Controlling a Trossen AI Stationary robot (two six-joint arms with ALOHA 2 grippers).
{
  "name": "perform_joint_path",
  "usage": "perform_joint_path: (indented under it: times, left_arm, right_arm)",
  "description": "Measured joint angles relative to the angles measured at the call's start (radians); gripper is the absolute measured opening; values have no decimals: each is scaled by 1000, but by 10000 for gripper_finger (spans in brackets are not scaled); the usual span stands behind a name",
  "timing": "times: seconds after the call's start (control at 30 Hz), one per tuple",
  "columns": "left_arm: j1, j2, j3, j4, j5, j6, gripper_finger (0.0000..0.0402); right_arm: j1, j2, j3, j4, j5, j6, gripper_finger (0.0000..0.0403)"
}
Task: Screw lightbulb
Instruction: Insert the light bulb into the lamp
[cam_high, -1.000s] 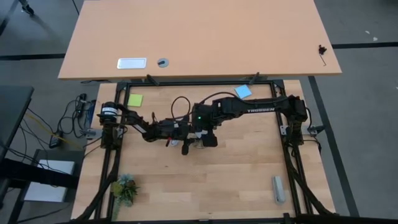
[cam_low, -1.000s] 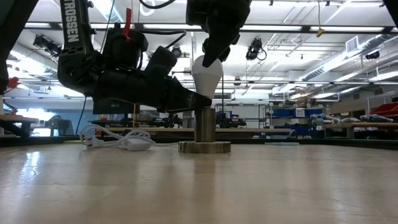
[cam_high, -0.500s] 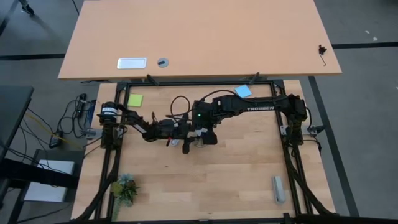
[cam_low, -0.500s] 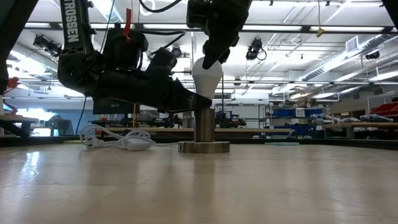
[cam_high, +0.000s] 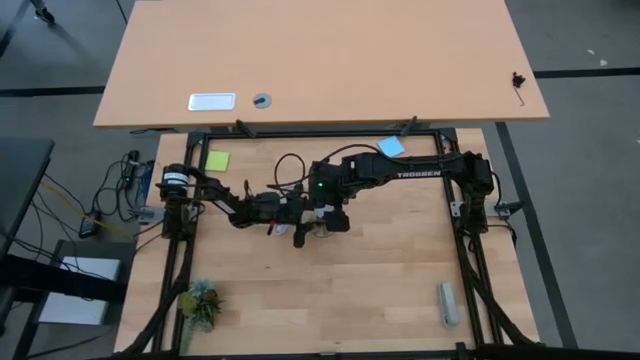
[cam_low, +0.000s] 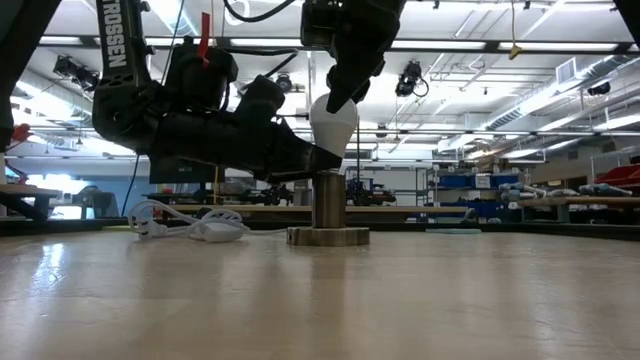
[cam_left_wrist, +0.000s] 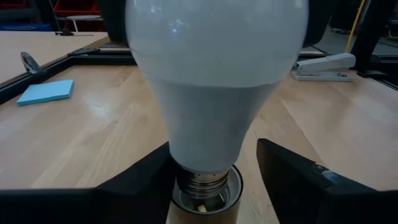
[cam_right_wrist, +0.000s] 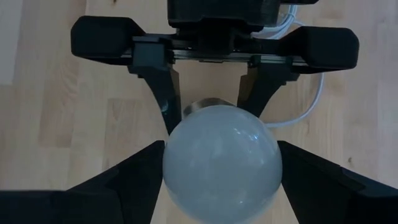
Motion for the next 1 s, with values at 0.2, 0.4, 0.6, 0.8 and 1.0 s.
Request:
perform_joint_path:
  times: [0.2, 0.4, 0.6, 0.8, 1.0]
  left_arm:
    - [0, -2, 2, -4, 0, 0, 237]
    - [0, -4, 3, -42, -1, 3, 237]
    - [0, -12, 3, -51, -2, 12, 237]
    - [0, -17, -13, -58, -2, 18, 237]
    - [0, -17, -61, 8, -2, 13, 237]
  right_arm:
    - [0, 1, -1, -16, 0, -2, 302]
    - [0, 2, -2, -16, -1, -1, 299]
    - [0, 2, -2, -11, -1, -1, 302]
    - [0, 2, -2, -3, -1, -1, 300]
    - [0, 1, -23, 21, -11, -1, 301]
